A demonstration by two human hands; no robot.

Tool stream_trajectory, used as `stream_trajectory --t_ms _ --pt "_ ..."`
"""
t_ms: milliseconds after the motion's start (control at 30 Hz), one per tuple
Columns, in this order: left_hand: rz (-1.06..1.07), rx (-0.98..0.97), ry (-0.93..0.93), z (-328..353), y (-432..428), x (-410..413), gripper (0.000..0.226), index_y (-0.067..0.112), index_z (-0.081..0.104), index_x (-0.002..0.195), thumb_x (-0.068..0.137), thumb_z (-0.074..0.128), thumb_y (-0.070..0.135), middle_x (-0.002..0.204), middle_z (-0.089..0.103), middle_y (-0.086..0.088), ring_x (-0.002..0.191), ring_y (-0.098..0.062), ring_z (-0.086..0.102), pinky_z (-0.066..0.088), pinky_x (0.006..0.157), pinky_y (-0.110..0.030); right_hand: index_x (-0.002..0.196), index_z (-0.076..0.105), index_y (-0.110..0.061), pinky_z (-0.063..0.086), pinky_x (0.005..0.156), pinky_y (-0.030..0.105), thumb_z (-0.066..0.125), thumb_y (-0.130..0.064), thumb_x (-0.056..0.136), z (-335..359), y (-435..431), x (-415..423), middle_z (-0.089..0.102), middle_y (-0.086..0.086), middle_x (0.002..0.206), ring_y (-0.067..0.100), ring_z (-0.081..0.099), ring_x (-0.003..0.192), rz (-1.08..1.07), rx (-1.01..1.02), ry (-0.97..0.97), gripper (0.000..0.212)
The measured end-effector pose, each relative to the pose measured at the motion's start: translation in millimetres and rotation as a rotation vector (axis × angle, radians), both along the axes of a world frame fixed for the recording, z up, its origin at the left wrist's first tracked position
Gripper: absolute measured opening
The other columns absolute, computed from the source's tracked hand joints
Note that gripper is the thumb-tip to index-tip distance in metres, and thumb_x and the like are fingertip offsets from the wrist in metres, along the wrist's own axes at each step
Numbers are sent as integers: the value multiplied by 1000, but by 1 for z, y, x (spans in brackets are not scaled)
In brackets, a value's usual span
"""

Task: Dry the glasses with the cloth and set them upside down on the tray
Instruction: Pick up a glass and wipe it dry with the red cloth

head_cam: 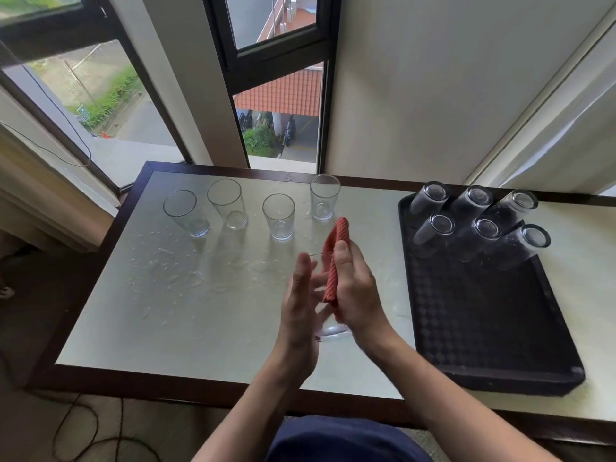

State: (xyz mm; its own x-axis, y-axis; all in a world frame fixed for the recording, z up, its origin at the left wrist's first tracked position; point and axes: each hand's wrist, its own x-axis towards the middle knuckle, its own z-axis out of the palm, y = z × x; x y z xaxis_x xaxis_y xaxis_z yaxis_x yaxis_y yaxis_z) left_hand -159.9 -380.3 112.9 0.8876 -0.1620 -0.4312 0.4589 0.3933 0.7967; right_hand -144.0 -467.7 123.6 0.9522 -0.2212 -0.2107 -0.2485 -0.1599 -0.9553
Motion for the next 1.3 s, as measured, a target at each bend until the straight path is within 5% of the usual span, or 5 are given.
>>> stream_trajectory --t_ms 233,500,700,933,1300 --pt "178 -26 80 -17 20 3 85 2 64 99 68 67 81 88 58 -20 76 -27 60 52 61 -29 151 -2 -46 44 108 37 26 -49 90 -3 31 -63 14 -1 165 22 39 143 239 -483 -225 67" --pt "67 4 36 -4 7 -7 82 18 67 125 68 69 76 118 75 -6 112 -19 70 55 93 -41 141 45 -31 49 101 45 30 -53 90 -3 10 -8 66 0 122 20 64 111 68 -25 5 58" --pt "196 45 64 -13 19 3 121 -8 53 126 51 76 84 100 59 -19 87 -29 61 53 75 -39 155 -2 -44 20 114 9 28 -53 93 -3 23 -71 4 -15 165 -6 11 148 264 -340 -205 69" --pt "54 -11 21 -9 9 -7 37 28 73 101 82 60 57 98 76 -4 95 -18 72 55 78 -38 143 44 -31 50 98 48 30 -57 90 -11 3 -10 66 6 123 21 65 111 82 64 -5 61" --pt "163 -32 72 -5 17 0 86 4 56 132 75 62 69 121 68 -26 103 -32 68 57 80 -35 144 5 -66 52 97 36 33 -52 81 -4 12 -41 44 -2 152 16 60 118 184 -170 -128 70"
